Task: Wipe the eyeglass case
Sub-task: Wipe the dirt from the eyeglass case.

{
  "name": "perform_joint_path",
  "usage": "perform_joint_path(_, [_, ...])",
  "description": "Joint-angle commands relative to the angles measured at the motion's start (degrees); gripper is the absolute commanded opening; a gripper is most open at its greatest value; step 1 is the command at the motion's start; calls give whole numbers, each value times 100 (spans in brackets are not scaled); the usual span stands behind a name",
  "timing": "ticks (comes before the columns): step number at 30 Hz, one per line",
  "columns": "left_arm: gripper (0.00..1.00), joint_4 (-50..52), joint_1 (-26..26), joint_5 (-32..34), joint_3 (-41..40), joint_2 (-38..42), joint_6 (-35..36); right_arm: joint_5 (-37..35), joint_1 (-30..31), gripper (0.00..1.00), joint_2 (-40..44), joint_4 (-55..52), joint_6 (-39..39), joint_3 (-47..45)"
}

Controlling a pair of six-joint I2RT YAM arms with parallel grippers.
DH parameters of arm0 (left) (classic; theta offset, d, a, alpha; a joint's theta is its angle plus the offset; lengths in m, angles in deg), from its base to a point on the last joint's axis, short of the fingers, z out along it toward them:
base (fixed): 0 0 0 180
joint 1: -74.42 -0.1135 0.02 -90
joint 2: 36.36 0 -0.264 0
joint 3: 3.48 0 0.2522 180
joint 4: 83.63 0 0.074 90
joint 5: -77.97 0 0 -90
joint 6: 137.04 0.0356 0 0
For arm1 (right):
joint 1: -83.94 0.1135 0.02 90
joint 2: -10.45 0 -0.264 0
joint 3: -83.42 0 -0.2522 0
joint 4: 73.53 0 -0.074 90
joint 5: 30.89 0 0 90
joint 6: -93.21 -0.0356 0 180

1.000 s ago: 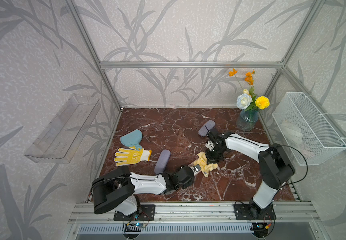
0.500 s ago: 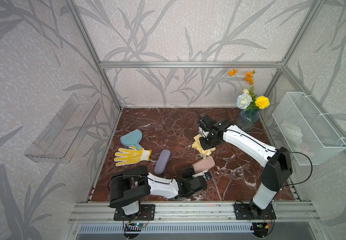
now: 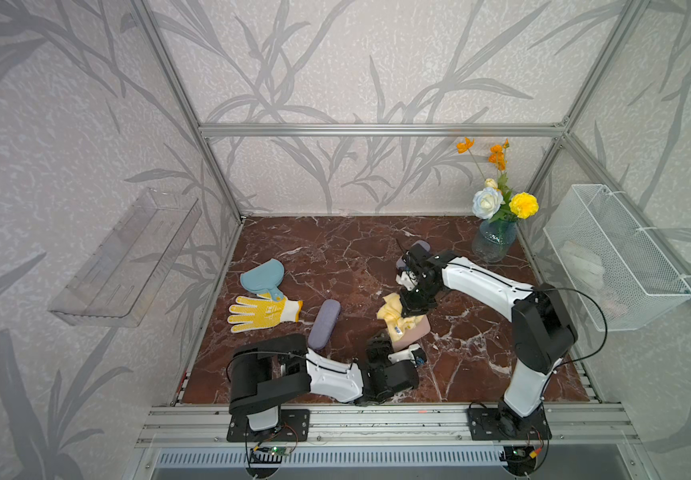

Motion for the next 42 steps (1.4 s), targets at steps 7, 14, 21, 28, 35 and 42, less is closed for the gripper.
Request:
perform_joint_path(7, [0,2,-7,292,112,-155,113,-3039,942,0,116,-1029,355,1151])
perform_joint_path(14, [0,78,-7,313,110,-140,9,857,1500,0,-244,-222,-105,1055])
perform_joint_path(21, [0,88,2,320,46,-101,-73,1551,609,0,-255,574,-302,-549])
perform_joint_path(28, [0,96,2,302,11,-73,-160,-944,-607,0,33,-203,144,-1176])
perform_joint_path(35, [0,96,2,246,75,-130,-134,-2976,13,0,728,-602,155,-228])
perform_joint_path(42, [0,160,2,264,156,-149,-167,177,1216,0,259,-162,143,535])
